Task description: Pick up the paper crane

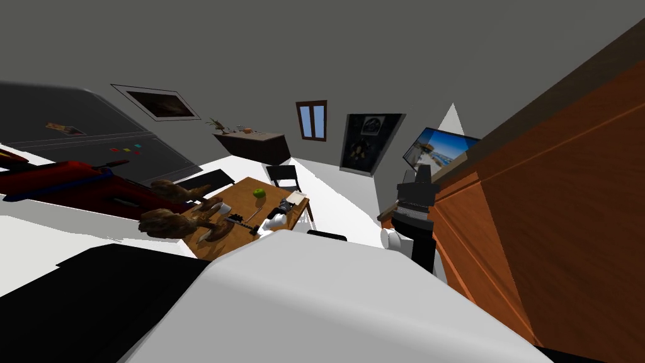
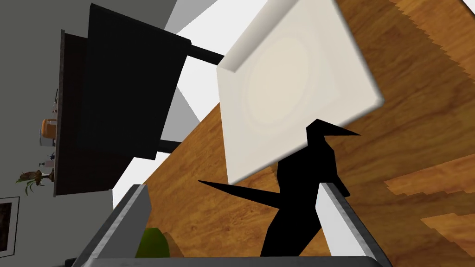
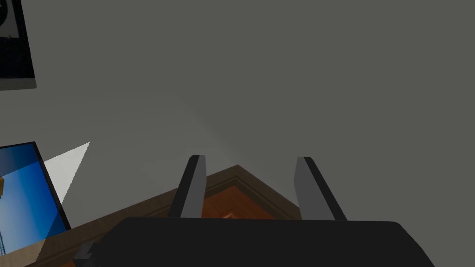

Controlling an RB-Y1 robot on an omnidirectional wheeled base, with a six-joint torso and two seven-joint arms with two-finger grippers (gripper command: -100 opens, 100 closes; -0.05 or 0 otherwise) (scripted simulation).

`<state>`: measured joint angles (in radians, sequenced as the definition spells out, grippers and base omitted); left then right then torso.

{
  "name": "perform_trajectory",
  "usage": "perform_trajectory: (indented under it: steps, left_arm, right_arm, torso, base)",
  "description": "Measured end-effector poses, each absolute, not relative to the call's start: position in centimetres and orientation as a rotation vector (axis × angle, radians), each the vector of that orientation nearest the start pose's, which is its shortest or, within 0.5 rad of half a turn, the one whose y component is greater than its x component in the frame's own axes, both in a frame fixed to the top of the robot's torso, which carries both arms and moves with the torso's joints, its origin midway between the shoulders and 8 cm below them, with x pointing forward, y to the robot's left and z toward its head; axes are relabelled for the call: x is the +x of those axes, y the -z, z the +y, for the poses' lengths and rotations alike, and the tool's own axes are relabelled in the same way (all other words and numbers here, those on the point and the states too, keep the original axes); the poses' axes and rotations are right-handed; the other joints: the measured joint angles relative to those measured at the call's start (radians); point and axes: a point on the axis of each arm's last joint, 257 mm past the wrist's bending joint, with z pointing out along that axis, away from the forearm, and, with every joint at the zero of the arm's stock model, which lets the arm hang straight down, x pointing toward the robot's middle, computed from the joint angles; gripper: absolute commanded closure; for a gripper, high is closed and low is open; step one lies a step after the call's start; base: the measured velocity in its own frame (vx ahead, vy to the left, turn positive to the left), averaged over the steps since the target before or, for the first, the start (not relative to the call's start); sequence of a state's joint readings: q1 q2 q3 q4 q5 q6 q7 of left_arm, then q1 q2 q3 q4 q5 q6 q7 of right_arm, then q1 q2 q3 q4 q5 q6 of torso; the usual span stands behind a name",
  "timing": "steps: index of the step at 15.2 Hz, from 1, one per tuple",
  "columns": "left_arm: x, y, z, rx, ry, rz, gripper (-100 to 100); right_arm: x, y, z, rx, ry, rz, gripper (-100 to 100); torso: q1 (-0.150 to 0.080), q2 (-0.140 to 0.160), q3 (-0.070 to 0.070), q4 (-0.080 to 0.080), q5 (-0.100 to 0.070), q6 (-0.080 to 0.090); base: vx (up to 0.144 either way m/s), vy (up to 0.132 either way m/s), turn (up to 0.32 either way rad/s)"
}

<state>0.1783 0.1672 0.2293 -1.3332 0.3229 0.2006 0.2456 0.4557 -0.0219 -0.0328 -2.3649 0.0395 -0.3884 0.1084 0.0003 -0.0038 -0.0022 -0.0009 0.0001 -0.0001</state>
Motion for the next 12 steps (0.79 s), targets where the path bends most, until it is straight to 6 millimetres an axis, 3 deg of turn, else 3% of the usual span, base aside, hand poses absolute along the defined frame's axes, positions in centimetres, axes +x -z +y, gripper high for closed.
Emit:
perform_trajectory:
  steps: [3,7,12]
  left_arm:
    - [39.5,47.2,42.0,-2.151,0.891,0.968,-100]
    - [38.1,49.3,41.5,-2.247,0.861,0.949,-100]
    - [37.5,50.3,42.2,-2.262,0.851,0.918,-100]
  right_arm:
    - [34.6,-5.6,-27.8,0.563,-1.159,0.662,0]
    - [34.6,-5.6,-27.8,0.563,-1.159,0.662,0]
    - [34.6,-5.6,-27.8,0.563,-1.159,0.662,0]
  torso:
    - [0.0,-0.001,-0.001,0.0,0.0,0.0]
    - [0.001,-0.001,-0.001,0.0,0.0,0.0]
    - [0.002,0.001,0.001,0.0,0.0,0.0]
  base:
    - [0.06,0.003,0.017]
    - [0.058,0.011,0.009]
    - [0.027,0.02,-0.096]
